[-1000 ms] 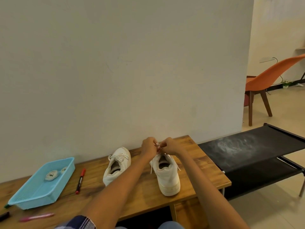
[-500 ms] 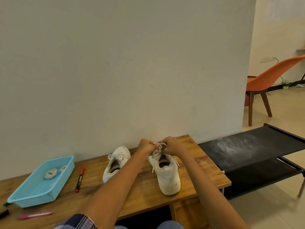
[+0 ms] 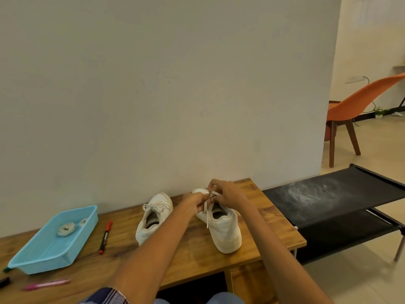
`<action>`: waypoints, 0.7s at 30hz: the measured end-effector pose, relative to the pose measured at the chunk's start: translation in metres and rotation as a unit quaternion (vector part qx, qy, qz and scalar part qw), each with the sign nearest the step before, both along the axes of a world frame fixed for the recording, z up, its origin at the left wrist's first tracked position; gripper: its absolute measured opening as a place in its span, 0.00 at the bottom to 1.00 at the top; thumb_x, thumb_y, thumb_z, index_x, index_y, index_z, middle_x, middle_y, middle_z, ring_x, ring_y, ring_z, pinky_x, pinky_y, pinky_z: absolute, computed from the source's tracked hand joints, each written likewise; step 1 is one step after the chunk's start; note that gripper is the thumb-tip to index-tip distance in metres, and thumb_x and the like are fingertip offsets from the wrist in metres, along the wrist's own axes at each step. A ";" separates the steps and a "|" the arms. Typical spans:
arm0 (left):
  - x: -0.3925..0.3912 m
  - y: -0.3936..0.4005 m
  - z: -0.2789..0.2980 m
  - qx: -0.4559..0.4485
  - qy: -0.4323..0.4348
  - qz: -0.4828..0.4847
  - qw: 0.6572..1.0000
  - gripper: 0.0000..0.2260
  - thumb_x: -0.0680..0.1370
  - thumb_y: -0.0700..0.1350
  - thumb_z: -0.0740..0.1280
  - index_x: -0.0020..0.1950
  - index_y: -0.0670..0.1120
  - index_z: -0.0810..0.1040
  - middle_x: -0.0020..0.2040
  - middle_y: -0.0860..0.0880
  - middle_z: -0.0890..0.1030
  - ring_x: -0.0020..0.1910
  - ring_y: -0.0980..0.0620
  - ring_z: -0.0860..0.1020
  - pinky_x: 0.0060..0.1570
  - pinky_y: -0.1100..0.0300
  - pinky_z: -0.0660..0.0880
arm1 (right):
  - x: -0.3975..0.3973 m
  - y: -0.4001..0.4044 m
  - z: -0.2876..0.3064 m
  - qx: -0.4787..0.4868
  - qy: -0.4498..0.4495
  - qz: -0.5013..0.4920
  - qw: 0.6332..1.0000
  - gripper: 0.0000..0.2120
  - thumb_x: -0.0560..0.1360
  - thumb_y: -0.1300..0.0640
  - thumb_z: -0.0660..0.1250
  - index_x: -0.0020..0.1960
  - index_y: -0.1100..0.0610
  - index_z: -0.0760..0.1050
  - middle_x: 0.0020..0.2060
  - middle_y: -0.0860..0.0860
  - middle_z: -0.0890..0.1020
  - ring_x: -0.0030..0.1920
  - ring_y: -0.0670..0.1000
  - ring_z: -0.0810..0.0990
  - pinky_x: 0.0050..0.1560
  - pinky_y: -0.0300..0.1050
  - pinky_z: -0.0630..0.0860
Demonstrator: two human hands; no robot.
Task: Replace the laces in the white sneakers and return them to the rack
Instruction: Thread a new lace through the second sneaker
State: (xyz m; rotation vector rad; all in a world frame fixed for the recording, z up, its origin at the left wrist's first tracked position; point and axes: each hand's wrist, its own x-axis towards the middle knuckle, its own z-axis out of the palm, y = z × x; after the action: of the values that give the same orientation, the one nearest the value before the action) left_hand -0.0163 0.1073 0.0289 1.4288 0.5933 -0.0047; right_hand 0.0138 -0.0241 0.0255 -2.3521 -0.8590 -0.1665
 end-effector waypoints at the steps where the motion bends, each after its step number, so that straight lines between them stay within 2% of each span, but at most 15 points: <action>1: -0.001 0.001 0.000 -0.002 0.000 0.001 1.000 0.14 0.75 0.27 0.63 0.61 0.31 0.72 0.30 0.41 0.78 0.18 0.54 0.76 0.19 0.65 0.73 | 0.001 0.001 0.000 -0.008 0.000 -0.001 1.000 0.07 0.74 0.60 0.66 0.51 0.54 0.76 0.42 0.51 0.82 0.37 0.47 0.74 0.37 0.38 0.71; 3: 0.000 0.003 -0.001 -0.013 0.001 -0.001 1.000 0.14 0.75 0.28 0.63 0.60 0.31 0.72 0.24 0.43 0.77 0.18 0.54 0.76 0.20 0.65 0.74 | 0.002 0.001 -0.001 -0.004 0.000 -0.013 1.000 0.07 0.75 0.61 0.63 0.50 0.55 0.78 0.43 0.52 0.83 0.38 0.47 0.75 0.36 0.36 0.69; 7: -0.002 0.003 0.000 -0.009 0.006 -0.001 1.000 0.15 0.75 0.29 0.64 0.62 0.31 0.73 0.37 0.41 0.78 0.23 0.52 0.79 0.22 0.64 0.75 | 0.002 -0.001 -0.003 0.013 -0.017 -0.021 1.000 0.08 0.77 0.59 0.63 0.55 0.54 0.75 0.44 0.52 0.83 0.38 0.48 0.75 0.37 0.36 0.70; 9: -0.003 0.003 0.002 -0.014 0.007 -0.006 1.000 0.14 0.75 0.29 0.63 0.61 0.32 0.73 0.37 0.41 0.78 0.23 0.53 0.78 0.22 0.64 0.75 | 0.003 0.000 -0.002 0.007 -0.018 -0.009 1.000 0.07 0.76 0.60 0.63 0.54 0.55 0.75 0.44 0.53 0.83 0.38 0.48 0.75 0.37 0.37 0.71; 12: -0.003 0.004 0.001 -0.019 0.006 -0.014 1.000 0.13 0.75 0.28 0.63 0.60 0.33 0.73 0.37 0.40 0.78 0.29 0.51 0.78 0.22 0.63 0.75 | 0.005 0.000 0.000 -0.013 -0.019 0.005 1.000 0.08 0.75 0.62 0.64 0.50 0.55 0.80 0.45 0.52 0.83 0.38 0.46 0.73 0.36 0.33 0.68; 13: -0.003 0.004 0.001 -0.018 0.006 -0.014 1.000 0.13 0.75 0.28 0.63 0.59 0.33 0.73 0.37 0.40 0.77 0.28 0.51 0.78 0.21 0.64 0.75 | 0.005 -0.001 0.000 -0.014 -0.022 0.006 1.000 0.08 0.75 0.62 0.64 0.49 0.56 0.81 0.46 0.52 0.83 0.38 0.46 0.73 0.36 0.33 0.67; 15: -0.004 0.004 0.002 -0.013 0.008 -0.018 1.000 0.11 0.75 0.28 0.63 0.58 0.33 0.73 0.37 0.41 0.77 0.24 0.52 0.78 0.22 0.64 0.76 | 0.004 0.000 0.000 -0.012 -0.027 -0.001 1.000 0.08 0.74 0.61 0.65 0.49 0.55 0.81 0.46 0.51 0.84 0.39 0.46 0.74 0.37 0.35 0.69; 19: -0.004 0.005 0.003 -0.006 0.016 -0.037 0.999 0.09 0.76 0.29 0.61 0.55 0.34 0.73 0.38 0.41 0.77 0.33 0.50 0.76 0.23 0.64 0.76 | 0.002 0.004 -0.004 -0.030 -0.046 -0.021 0.998 0.08 0.76 0.59 0.63 0.51 0.56 0.80 0.47 0.52 0.83 0.46 0.52 0.79 0.45 0.42 0.74; 21: -0.004 0.006 0.003 -0.001 0.022 -0.050 0.999 0.05 0.77 0.29 0.61 0.50 0.35 0.74 0.37 0.41 0.77 0.32 0.51 0.76 0.24 0.64 0.76 | 0.004 0.004 -0.007 -0.023 -0.046 -0.025 0.998 0.07 0.76 0.59 0.64 0.51 0.56 0.80 0.46 0.53 0.84 0.44 0.51 0.79 0.44 0.41 0.74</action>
State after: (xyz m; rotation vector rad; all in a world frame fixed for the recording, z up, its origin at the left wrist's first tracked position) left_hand -0.0198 0.1134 0.0323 1.4574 0.5584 -0.1162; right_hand 0.0174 -0.0202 0.0190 -2.4261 -0.8551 -0.2795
